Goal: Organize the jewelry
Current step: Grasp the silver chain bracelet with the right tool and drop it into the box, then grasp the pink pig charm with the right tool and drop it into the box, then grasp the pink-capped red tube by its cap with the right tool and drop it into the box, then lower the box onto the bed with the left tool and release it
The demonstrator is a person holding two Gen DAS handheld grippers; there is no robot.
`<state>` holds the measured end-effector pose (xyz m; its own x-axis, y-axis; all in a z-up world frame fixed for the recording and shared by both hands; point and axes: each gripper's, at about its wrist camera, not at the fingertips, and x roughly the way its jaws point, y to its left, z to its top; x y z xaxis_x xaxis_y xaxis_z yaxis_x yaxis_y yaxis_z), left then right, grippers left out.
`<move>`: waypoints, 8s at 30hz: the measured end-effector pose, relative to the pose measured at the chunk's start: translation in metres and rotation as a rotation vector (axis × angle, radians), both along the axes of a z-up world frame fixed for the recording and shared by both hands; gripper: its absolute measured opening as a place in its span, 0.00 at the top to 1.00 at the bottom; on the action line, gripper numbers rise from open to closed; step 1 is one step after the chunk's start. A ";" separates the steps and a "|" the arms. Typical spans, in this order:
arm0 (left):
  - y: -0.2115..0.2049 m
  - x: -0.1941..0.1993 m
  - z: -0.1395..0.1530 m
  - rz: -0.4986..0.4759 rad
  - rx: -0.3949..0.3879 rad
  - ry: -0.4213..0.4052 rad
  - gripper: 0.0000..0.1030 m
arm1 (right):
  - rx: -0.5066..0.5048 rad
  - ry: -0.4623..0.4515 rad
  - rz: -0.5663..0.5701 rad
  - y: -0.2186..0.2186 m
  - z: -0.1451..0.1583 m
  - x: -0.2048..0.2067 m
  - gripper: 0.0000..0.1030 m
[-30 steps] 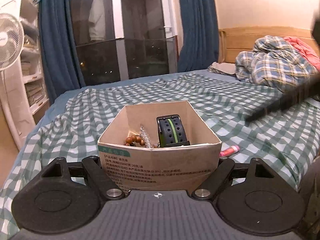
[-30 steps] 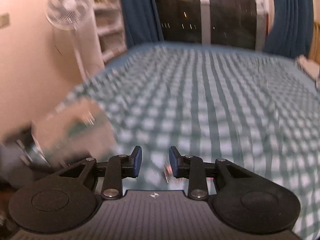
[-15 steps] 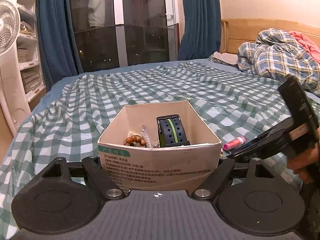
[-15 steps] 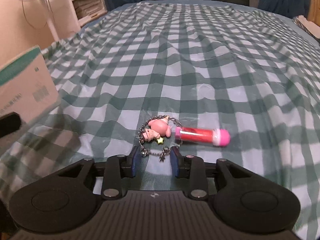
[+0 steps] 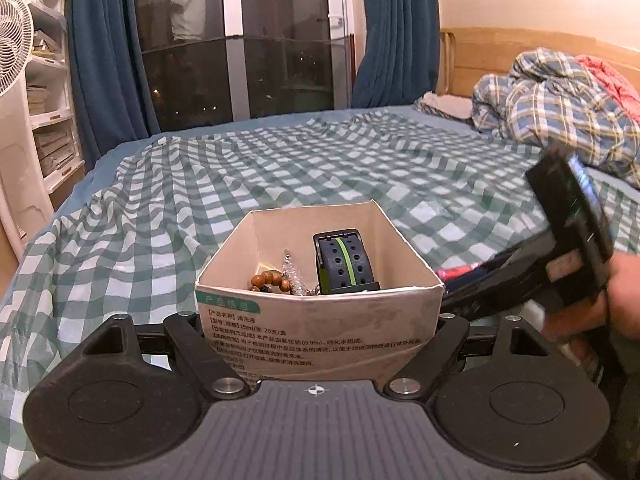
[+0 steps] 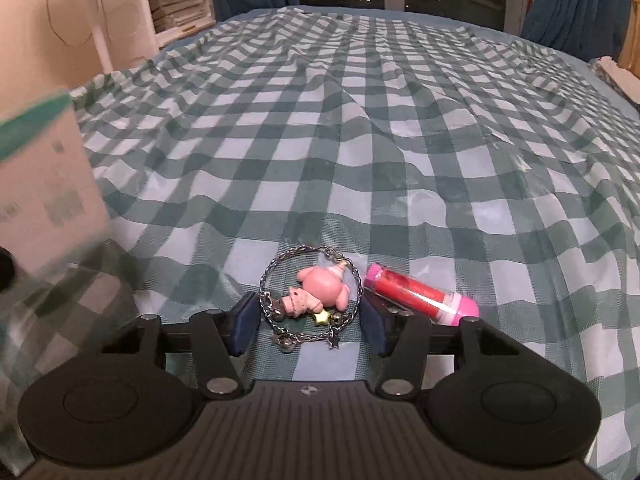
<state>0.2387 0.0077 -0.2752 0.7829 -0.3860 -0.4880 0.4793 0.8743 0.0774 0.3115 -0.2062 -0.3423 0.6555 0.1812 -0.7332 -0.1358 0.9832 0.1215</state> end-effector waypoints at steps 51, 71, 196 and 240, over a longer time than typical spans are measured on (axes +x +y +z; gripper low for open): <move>0.003 -0.030 0.011 -0.025 -0.023 -0.125 0.46 | 0.051 -0.130 0.182 0.085 0.199 -0.104 0.00; -0.001 -0.009 -0.019 0.010 0.034 -0.027 0.46 | 0.077 -0.001 -0.062 -0.013 0.031 -0.055 0.00; -0.030 -0.013 0.009 -0.112 -0.073 -0.017 0.47 | -0.171 -0.329 0.303 0.024 0.203 -0.081 0.00; -0.038 -0.029 0.096 0.375 0.191 0.361 0.23 | 0.074 0.028 -0.264 0.008 0.173 -0.140 0.00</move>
